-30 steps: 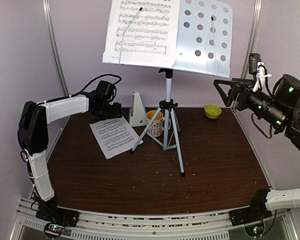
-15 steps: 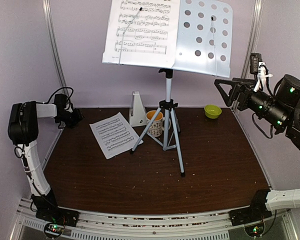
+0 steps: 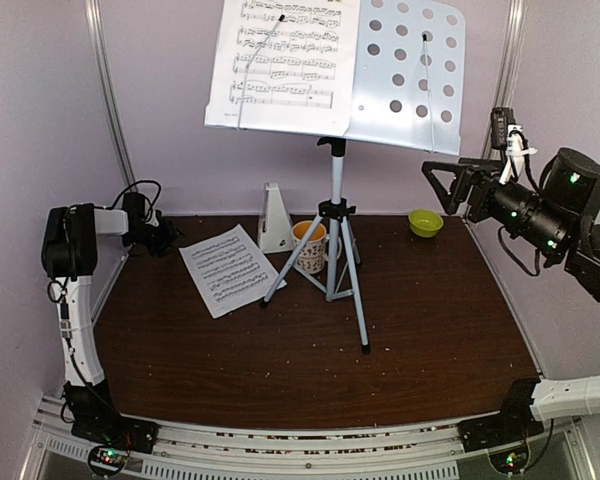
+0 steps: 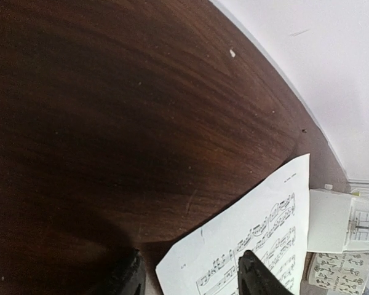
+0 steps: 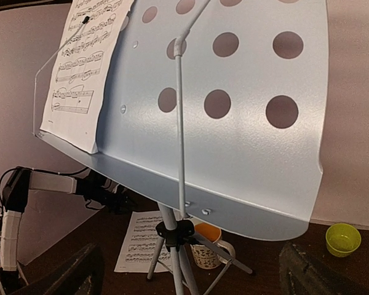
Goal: Set up the instrument practice props
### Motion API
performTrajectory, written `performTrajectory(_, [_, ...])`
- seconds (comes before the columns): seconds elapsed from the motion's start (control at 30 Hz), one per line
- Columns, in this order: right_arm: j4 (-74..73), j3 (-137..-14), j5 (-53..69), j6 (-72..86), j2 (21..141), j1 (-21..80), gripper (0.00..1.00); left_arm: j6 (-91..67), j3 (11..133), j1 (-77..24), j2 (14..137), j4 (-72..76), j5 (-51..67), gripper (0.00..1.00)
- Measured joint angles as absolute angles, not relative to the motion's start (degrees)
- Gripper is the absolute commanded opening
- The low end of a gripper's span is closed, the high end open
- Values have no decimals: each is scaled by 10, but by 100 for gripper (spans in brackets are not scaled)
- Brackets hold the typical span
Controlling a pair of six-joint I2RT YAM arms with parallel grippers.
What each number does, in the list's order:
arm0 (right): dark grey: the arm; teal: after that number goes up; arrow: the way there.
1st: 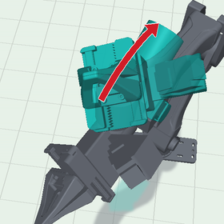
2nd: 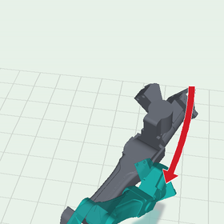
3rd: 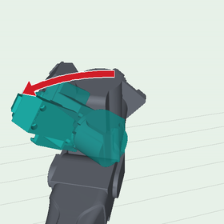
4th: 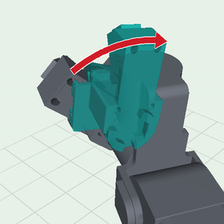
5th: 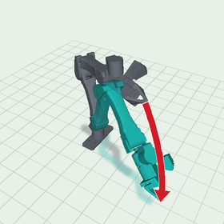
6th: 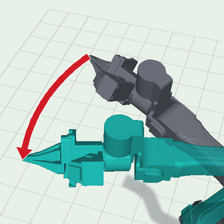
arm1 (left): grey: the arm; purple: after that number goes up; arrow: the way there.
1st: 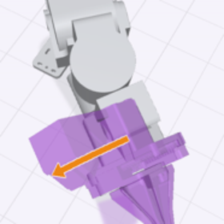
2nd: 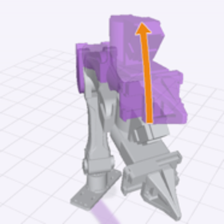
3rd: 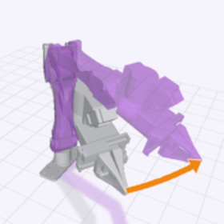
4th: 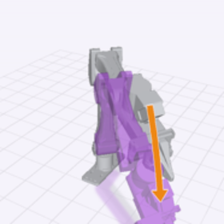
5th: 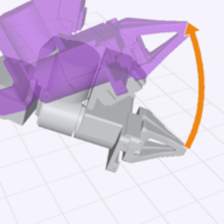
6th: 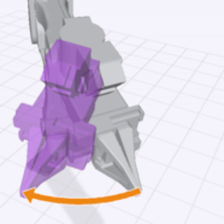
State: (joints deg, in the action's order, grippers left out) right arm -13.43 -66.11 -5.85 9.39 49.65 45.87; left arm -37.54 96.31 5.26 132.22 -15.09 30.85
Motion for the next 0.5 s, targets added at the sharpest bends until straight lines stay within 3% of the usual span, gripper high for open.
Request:
performTrajectory(0.13, [-135,-662,-58,93,503,459,100,-385,973,50,1337,-145,321,51])
performTrajectory(0.3, [-135,-664,-59,92,505,459,100,-393,973,46,1341,-144,322,33])
performTrajectory(0.5, [-135,-664,-59,92,505,459,100,-393,970,25,1347,-135,336,27])
